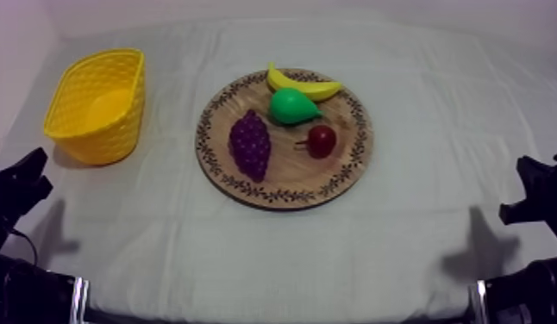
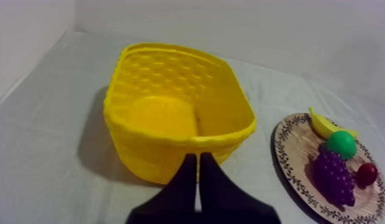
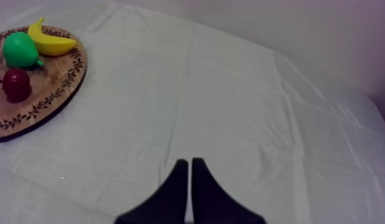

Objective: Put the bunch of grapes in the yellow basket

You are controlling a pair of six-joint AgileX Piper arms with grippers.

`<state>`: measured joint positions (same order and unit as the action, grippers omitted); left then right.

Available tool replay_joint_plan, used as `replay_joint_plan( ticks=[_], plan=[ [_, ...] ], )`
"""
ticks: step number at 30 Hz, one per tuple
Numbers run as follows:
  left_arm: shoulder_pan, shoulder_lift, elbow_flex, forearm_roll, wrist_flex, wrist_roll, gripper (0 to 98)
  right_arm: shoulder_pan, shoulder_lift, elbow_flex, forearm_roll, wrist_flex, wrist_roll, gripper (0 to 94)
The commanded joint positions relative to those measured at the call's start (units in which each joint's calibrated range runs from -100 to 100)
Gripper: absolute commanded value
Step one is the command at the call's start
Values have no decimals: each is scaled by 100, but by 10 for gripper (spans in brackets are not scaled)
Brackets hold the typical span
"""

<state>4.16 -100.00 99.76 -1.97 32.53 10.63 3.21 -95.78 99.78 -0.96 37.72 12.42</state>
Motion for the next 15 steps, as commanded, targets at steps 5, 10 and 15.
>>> replay_joint_plan(
  ticks=[5, 10, 15],
  plan=[
    [0, 0, 1, -1, -3, -1, 1, 1, 2, -1, 0, 3, 1, 3],
    [0, 0, 1, -1, -3, -1, 1, 1, 2, -1, 0, 3, 1, 3],
    [0, 0, 1, -1, -3, -136, 1, 1, 2, -1, 0, 3, 1, 3]
  ],
)
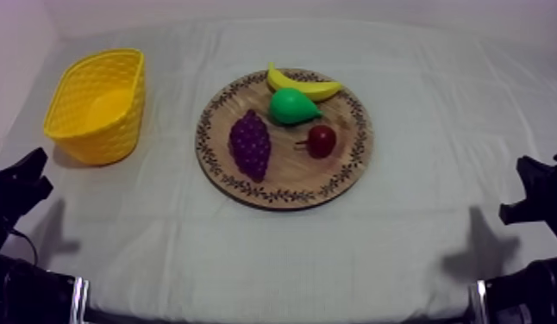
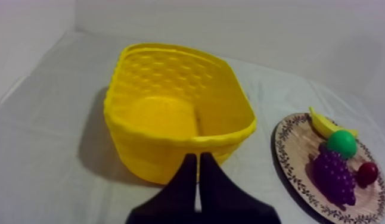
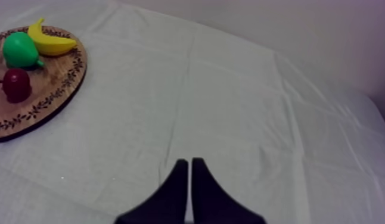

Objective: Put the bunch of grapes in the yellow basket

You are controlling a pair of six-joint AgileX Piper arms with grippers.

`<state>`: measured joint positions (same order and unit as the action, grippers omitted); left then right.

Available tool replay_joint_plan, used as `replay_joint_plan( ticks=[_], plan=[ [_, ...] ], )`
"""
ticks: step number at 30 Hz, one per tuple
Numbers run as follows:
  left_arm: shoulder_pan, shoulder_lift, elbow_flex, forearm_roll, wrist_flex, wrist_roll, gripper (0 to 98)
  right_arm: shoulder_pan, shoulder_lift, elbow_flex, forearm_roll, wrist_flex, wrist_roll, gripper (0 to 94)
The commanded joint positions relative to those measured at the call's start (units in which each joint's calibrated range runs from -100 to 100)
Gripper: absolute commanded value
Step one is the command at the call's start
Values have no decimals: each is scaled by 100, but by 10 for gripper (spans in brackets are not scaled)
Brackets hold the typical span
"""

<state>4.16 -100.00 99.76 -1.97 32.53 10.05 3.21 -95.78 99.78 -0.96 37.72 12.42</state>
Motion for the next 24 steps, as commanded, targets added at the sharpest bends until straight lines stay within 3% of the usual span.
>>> replay_joint_plan(
  ticks=[1, 6, 13, 24],
  plan=[
    [0, 0, 1, -1, -3, -131, 1, 1, 2, -1, 0, 3, 1, 3],
    [19, 0, 1, -1, -27, -368, 0, 1, 2, -1, 0, 3, 1, 3],
    [118, 605, -224, -1, -578, -326, 0, 1, 2, -1, 0, 3, 1, 3],
    [402, 2563, -2280, -5, -731, -415, 0, 1, 2, -1, 0, 3, 1, 3]
  ],
)
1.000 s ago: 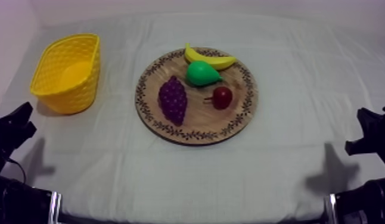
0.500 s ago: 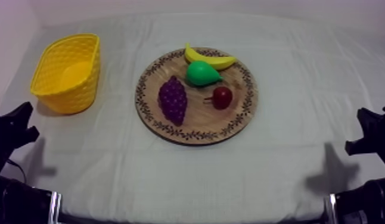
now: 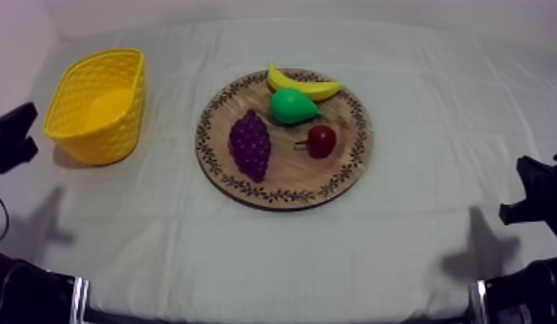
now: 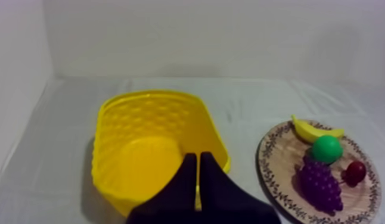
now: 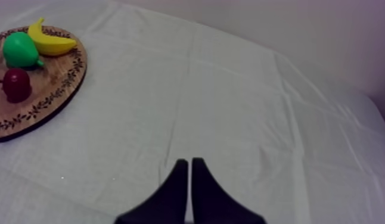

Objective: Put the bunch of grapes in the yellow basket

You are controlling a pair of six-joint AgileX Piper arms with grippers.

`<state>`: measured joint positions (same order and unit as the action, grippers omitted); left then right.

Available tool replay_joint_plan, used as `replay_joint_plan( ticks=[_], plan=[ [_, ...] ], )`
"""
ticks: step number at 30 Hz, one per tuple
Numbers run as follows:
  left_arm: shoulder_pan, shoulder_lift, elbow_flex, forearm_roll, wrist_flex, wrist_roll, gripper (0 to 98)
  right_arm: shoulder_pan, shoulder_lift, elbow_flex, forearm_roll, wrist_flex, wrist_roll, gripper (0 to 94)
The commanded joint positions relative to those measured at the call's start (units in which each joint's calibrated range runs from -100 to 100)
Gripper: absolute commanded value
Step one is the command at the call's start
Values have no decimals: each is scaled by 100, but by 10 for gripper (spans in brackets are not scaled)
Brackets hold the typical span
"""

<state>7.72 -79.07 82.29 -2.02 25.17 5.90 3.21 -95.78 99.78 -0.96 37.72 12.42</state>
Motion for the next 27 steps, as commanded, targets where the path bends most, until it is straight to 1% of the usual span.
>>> replay_joint_plan(
  ticks=[1, 9, 17, 27],
  plan=[
    [96, 666, -743, -1, 4, -11, 0, 1, 2, -1, 0, 3, 1, 3],
    [678, 2255, -2342, -1, 37, -170, 0, 1, 2, -1, 0, 3, 1, 3],
    [1255, 3569, -3786, -30, 607, -340, 0, 1, 2, -1, 0, 3, 1, 3],
    [1878, 5009, -5128, -358, 1199, -227, 0, 1, 2, -1, 0, 3, 1, 3]
  ],
)
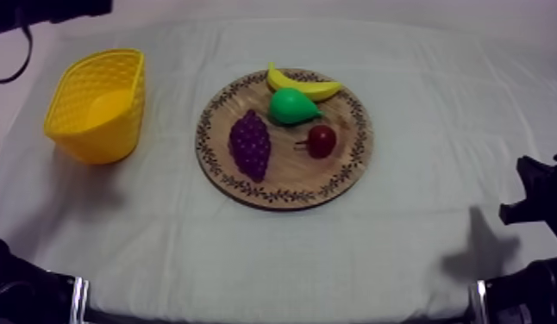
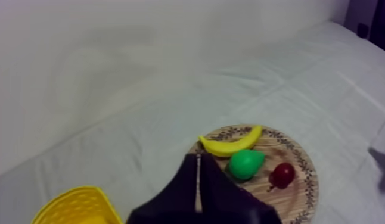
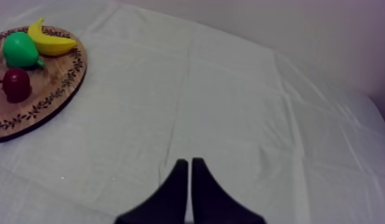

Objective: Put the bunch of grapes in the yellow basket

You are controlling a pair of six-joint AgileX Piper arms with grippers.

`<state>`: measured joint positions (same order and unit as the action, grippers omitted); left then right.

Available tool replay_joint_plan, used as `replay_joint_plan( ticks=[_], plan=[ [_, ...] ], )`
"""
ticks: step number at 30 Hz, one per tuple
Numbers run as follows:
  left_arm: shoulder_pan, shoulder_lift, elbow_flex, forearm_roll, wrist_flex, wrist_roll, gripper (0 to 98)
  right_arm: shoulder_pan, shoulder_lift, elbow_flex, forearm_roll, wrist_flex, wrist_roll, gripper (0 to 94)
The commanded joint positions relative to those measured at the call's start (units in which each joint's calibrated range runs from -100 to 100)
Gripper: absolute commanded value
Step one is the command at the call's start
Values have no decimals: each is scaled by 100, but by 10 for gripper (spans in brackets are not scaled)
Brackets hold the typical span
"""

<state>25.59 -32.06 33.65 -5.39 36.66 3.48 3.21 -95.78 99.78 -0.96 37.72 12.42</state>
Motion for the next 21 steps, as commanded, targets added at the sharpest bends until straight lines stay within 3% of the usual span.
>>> replay_joint_plan(
  ticks=[1, 9, 21],
  plan=[
    [144, 432, -367, -53, 92, 35, 0, 1, 2, -1, 0, 3, 1, 3],
    [447, 1370, -1209, -108, 696, 2, 0, 1, 2, -1, 0, 3, 0, 3],
    [801, 3068, -2440, 95, 1859, -290, 0, 1, 2, -1, 0, 3, 1, 3]
  ],
)
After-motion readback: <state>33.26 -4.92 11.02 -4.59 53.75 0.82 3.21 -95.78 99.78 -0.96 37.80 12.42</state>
